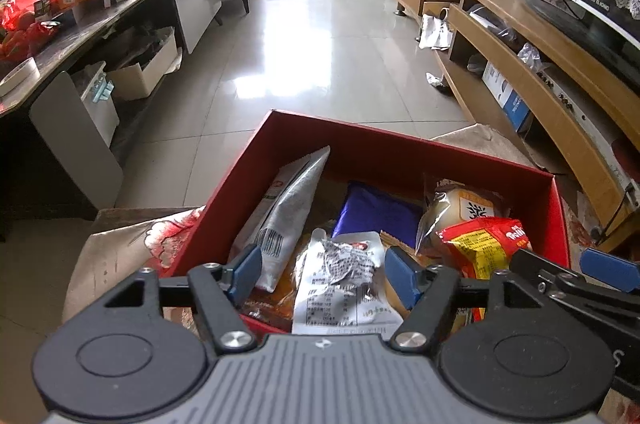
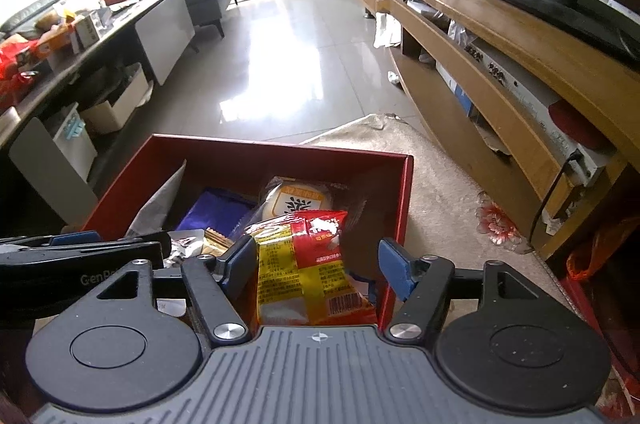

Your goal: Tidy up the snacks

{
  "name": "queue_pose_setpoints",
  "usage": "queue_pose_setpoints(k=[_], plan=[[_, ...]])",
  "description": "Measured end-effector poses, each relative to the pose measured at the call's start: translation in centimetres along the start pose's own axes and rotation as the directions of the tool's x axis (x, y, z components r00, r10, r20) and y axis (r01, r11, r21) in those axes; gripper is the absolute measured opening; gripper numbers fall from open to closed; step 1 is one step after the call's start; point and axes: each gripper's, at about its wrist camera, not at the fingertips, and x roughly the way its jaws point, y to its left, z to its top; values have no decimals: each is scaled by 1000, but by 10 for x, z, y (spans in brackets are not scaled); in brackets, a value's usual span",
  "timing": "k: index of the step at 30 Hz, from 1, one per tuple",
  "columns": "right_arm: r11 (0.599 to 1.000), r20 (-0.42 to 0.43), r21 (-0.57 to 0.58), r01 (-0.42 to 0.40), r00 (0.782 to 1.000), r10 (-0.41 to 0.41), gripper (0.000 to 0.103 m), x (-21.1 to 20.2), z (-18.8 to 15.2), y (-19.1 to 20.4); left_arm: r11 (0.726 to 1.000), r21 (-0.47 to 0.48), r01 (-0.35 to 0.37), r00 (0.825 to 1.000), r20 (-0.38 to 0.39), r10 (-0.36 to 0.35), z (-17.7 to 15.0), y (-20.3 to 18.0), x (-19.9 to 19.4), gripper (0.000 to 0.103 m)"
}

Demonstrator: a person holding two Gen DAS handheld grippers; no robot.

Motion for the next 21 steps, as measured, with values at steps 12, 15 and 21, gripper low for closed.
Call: queue_pose_setpoints(k=[12, 15, 21], plan=[[1000, 38, 15, -17, 999, 17, 79, -43, -19, 2, 999, -34, 42, 999, 28, -41, -26, 18, -45, 85], [1000, 43, 12, -14, 999, 13, 80, -54, -30, 3, 998, -32, 47, 999, 25, -46, -38, 20, -53, 85], [999, 35, 31, 14, 999, -15, 80, -64, -47, 1, 999, -16, 45, 999, 18, -45, -61, 20, -67, 90]])
